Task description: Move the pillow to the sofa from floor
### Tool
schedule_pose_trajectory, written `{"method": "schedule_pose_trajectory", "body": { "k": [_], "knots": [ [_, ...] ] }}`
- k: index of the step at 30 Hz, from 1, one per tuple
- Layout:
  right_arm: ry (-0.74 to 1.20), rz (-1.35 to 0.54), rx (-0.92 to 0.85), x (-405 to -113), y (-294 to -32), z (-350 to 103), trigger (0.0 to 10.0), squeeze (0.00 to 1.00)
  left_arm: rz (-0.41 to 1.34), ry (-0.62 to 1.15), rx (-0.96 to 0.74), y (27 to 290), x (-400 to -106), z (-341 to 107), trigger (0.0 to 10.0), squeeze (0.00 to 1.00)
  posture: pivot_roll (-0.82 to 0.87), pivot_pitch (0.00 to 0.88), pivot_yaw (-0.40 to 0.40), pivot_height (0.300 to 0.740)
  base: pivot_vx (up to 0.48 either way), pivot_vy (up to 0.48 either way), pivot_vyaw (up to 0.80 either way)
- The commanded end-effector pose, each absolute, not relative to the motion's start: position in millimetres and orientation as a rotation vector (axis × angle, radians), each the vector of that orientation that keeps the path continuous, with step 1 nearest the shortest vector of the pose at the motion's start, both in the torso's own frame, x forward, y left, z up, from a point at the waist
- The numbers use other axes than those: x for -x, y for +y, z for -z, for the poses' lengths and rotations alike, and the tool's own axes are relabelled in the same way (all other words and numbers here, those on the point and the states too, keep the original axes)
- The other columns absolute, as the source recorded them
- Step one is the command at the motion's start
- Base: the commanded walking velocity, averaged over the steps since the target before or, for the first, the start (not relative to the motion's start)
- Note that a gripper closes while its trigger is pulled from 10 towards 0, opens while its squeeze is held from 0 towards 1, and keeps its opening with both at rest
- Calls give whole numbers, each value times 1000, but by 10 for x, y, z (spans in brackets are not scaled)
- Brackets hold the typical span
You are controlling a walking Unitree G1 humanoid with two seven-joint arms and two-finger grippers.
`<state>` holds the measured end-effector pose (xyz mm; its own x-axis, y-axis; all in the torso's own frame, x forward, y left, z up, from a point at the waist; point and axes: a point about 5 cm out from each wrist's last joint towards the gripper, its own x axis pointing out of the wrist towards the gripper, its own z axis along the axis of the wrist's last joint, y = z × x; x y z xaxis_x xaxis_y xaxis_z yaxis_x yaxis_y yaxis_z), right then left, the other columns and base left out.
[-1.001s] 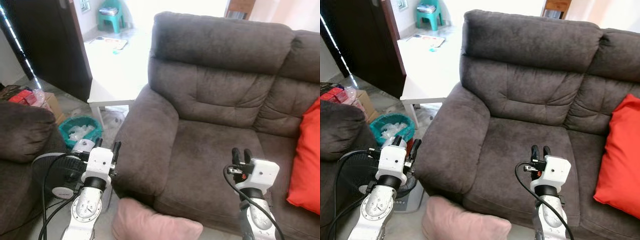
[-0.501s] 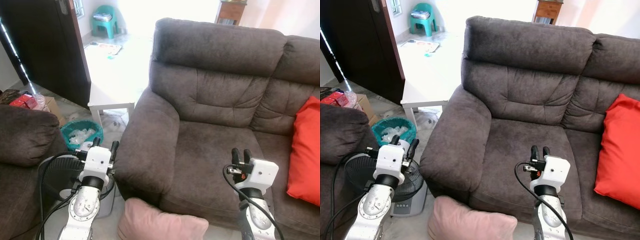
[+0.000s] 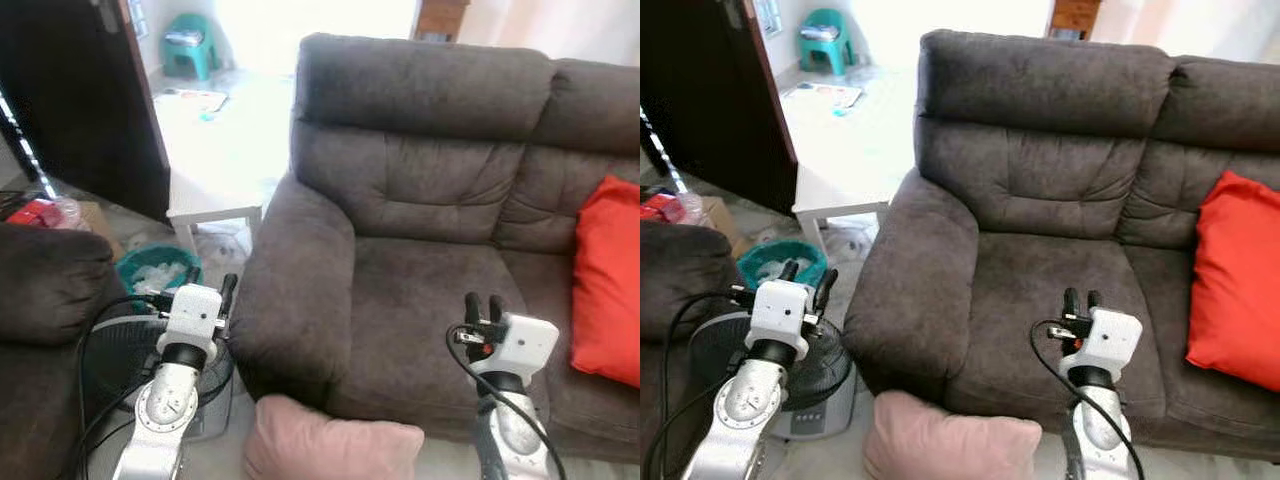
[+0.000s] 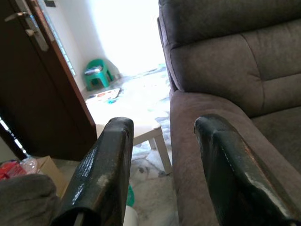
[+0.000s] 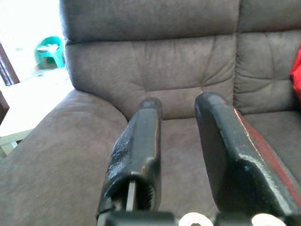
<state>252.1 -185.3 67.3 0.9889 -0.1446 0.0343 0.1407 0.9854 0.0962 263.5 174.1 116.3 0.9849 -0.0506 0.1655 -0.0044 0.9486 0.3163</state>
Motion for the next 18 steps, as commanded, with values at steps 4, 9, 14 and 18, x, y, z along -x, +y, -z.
{"method": "schedule_pose_trajectory", "body": {
  "k": [4, 9, 14, 18],
  "knots": [
    [-27, 167, -84, -2514, -1925, -645, 10000, 0, 38, -171, -307, 1705, -2644, -1169, 10000, 0, 132, 0, -35, 740, 0, 268, 0],
    [-29, 165, -85, -2523, -1919, -649, 10000, 0, 42, -171, -306, 1697, -2646, -1169, 10000, 0, 132, 0, -34, 740, 0, 153, 0],
    [-26, 162, -85, -2522, -1910, -641, 10000, 0, 80, -158, -297, 1641, -2655, -1150, 10000, 0, 132, 0, -34, 740, 0, 0, 0],
    [-18, 161, -87, -2520, -1909, -614, 10000, 0, 83, -153, -280, 1612, -2662, -1133, 10000, 0, 130, 0, -33, 740, 0, 0, 0]
  ]
}}
